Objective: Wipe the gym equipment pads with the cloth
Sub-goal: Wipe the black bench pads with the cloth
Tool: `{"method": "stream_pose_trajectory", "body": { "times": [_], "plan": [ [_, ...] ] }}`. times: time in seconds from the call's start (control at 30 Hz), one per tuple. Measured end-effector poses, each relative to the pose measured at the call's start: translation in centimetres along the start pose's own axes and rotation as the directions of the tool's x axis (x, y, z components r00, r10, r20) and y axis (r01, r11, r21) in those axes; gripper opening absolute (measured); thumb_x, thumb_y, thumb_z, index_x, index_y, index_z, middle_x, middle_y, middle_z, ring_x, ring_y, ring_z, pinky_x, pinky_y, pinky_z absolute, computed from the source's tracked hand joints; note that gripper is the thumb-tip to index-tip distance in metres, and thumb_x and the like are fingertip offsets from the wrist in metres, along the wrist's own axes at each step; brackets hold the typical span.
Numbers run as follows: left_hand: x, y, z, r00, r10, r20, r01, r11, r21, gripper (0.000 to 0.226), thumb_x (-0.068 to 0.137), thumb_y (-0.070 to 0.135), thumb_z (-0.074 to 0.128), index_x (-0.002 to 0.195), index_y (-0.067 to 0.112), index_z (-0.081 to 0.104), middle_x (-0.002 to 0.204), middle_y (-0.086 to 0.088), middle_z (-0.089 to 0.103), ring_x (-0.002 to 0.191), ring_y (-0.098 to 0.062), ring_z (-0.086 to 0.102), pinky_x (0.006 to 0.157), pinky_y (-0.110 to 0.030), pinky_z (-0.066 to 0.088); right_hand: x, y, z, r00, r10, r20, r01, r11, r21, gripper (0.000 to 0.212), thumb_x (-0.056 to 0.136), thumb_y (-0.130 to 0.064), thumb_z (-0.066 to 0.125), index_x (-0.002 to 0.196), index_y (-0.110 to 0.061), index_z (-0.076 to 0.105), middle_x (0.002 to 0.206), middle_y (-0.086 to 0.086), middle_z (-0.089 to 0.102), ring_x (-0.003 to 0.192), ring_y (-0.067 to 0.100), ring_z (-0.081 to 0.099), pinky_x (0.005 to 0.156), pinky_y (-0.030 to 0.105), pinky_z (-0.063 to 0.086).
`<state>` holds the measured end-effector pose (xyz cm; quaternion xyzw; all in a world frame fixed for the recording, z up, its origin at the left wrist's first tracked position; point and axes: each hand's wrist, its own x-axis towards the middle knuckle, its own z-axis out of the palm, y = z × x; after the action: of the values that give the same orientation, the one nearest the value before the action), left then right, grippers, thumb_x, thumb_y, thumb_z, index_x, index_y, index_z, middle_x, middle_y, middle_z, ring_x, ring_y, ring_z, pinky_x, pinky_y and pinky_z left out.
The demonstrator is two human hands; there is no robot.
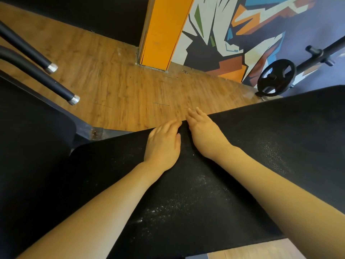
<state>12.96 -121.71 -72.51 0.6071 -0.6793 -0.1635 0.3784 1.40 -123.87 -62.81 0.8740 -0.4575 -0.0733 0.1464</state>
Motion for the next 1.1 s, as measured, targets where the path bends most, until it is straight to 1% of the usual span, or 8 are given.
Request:
{"method": "stream_pose_trajectory", "body": {
  "times": [0.13,0.3,0.4,0.5,0.63,0.83,0.97,1.1],
  "plan": [
    [-0.2,-0.1,-0.1,1.0,-0.012,-0.014,0.012,1.0,0.011,0.042,0.102,0.02,0.04,0.144,0.02,0.041,0.147,0.003,0.041,0.135,-0.013,0.036,0.112,-0.032,0.023,-1.9,-0.6,0.3,1.0,0.0,0.024,-0.001,0.999,0.033,0.054,0.099,-0.007,0.036,0.15,-0.003,0.018,0.159,0.014,0.013,0.148,0.028,0.004,0.118,0.03,0.001],
    [-0.3,-0.1,0.0,1.0,-0.018,-0.015,0.018,1.0,0.024,0.043,0.101,0.016,0.039,0.144,0.02,0.042,0.147,0.003,0.042,0.135,-0.014,0.036,0.113,-0.033,0.023,-11.1,-1.6,1.0,0.986,-0.136,0.094,0.135,0.991,0.009,0.066,0.065,-0.01,0.082,0.126,-0.003,0.06,0.134,0.015,0.056,0.125,0.034,0.052,0.1,0.043,0.037],
    [-0.2,-0.1,0.1,1.0,-0.017,-0.023,0.017,1.0,0.022,0.043,0.1,0.015,0.04,0.143,0.02,0.044,0.145,0.003,0.043,0.134,-0.014,0.038,0.112,-0.034,0.024,-8.9,-0.9,1.2,0.988,-0.152,0.031,0.153,0.988,-0.034,0.047,0.08,-0.008,0.061,0.127,-0.001,0.059,0.134,0.015,0.055,0.125,0.035,0.051,0.103,0.04,0.034],
    [-0.2,-0.1,0.2,0.999,-0.016,-0.03,0.017,0.999,0.027,0.043,0.1,0.016,0.042,0.142,0.021,0.044,0.143,0.004,0.044,0.132,-0.014,0.039,0.111,-0.033,0.025,-2.5,-0.6,1.1,0.994,-0.101,0.027,0.103,0.992,-0.066,0.049,0.095,-0.003,0.038,0.144,0.002,0.034,0.152,0.019,0.03,0.143,0.035,0.023,0.118,0.037,0.014],
    [-0.2,-0.1,0.0,0.999,-0.017,-0.027,0.018,0.999,0.035,0.043,0.1,0.016,0.042,0.142,0.021,0.044,0.143,0.004,0.044,0.131,-0.014,0.04,0.11,-0.033,0.025,-0.5,-1.0,1.0,0.998,-0.038,0.05,0.04,0.998,-0.05,0.052,0.099,-0.008,0.032,0.15,-0.003,0.019,0.158,0.016,0.015,0.147,0.029,0.006,0.121,0.036,0.006],
    [-0.3,0.0,-0.2,0.999,-0.031,-0.03,0.03,0.999,-0.034,0.038,0.101,0.013,0.04,0.138,0.015,0.046,0.14,0.0,0.049,0.13,-0.015,0.043,0.111,-0.033,0.026,-10.5,-3.5,0.4,0.979,-0.185,0.081,0.187,0.982,-0.019,0.048,0.081,-0.017,0.04,0.12,-0.006,0.066,0.128,0.012,0.062,0.12,0.029,0.057,0.101,0.036,0.038],
    [-0.2,0.0,-0.2,0.995,-0.088,-0.053,0.082,0.991,-0.104,0.035,0.102,0.016,0.039,0.137,0.011,0.043,0.13,-0.005,0.056,0.122,-0.017,0.05,0.109,-0.033,0.03,-6.7,-3.2,0.9,0.981,-0.185,0.056,0.188,0.981,-0.056,0.052,0.086,-0.013,0.029,0.128,-0.001,0.058,0.134,0.016,0.056,0.125,0.033,0.052,0.104,0.038,0.04],
    [-0.2,-0.1,-0.4,0.993,-0.104,-0.052,0.092,0.976,-0.2,0.035,0.101,0.012,0.04,0.136,0.012,0.042,0.128,-0.007,0.059,0.119,-0.018,0.054,0.11,-0.037,0.035,-0.5,-3.3,0.3,0.995,-0.072,0.063,0.076,0.996,-0.054,0.049,0.102,-0.011,0.027,0.149,-0.002,0.021,0.157,0.016,0.018,0.146,0.031,0.009,0.119,0.036,0.007]
  ]
}}
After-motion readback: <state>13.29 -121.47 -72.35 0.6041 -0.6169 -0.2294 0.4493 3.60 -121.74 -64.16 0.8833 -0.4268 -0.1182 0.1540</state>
